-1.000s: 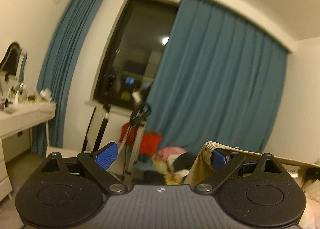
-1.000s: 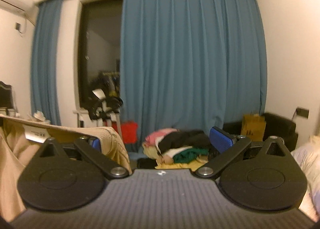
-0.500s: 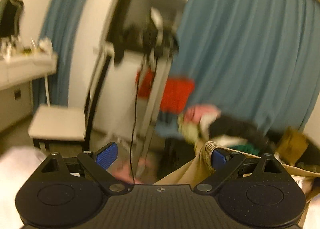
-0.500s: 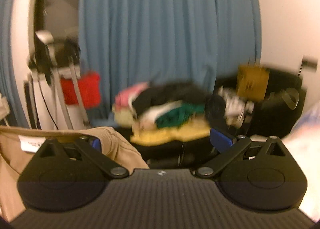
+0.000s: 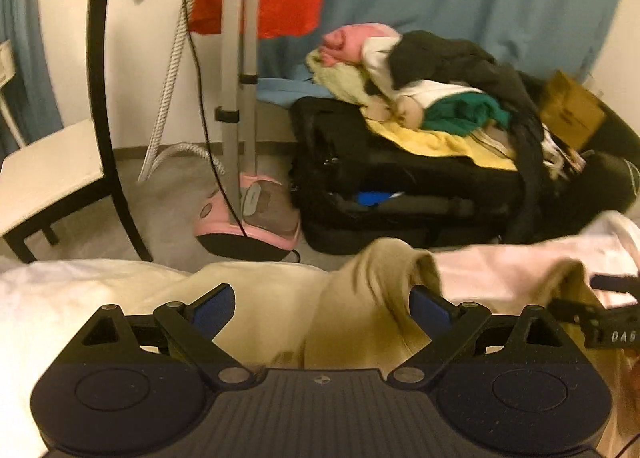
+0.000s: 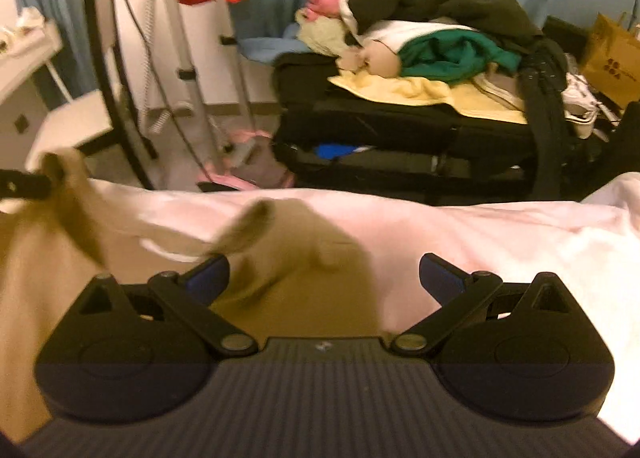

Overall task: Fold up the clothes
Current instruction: 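Lower the T-shirt flat onto the bed and open both grippers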

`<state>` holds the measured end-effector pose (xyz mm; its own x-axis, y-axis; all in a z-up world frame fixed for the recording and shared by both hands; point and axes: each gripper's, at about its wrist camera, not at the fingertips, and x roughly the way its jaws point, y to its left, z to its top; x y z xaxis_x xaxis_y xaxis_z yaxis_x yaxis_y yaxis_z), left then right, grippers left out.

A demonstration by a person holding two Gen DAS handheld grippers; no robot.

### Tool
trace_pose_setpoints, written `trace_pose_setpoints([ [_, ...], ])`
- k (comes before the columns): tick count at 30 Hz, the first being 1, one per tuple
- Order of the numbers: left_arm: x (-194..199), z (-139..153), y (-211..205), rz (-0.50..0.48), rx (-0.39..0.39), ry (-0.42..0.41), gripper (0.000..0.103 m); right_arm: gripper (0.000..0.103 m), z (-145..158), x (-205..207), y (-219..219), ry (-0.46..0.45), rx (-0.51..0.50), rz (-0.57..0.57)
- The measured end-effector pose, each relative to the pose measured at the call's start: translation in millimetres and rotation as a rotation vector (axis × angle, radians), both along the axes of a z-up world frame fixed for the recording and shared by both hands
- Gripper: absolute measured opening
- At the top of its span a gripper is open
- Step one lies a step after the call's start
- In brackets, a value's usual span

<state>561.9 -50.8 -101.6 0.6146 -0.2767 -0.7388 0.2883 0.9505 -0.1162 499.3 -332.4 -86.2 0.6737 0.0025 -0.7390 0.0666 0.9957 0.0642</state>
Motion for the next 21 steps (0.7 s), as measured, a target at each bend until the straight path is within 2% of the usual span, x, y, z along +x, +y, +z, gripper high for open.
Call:
trace_pose_setpoints([
  [4, -39.1, 21.2, 15.7, -0.016, -0.026, -0.018, 0.098, 0.103, 22.5, -26.7, 7.8, -0.078, 0.035, -0.017],
  [9, -122.4, 58.8, 51.9, 0.008, -0.115, -0.127, 0.098, 0.103, 54.5, -94.8, 18.9, -0.220, 0.047, -0.054],
  [14, -231.4, 86.8, 83.7, 0.029, -0.181, -0.196, 0.098, 0.103, 86.4, -209.2, 44.2, -0.342, 0.103, -0.094],
  [21, -376.4, 116.1, 116.1, 0.026, -0.229, -0.248, 0.098, 0.103, 116.2, -361.9, 77.5, -0.450, 0.137, -0.128],
])
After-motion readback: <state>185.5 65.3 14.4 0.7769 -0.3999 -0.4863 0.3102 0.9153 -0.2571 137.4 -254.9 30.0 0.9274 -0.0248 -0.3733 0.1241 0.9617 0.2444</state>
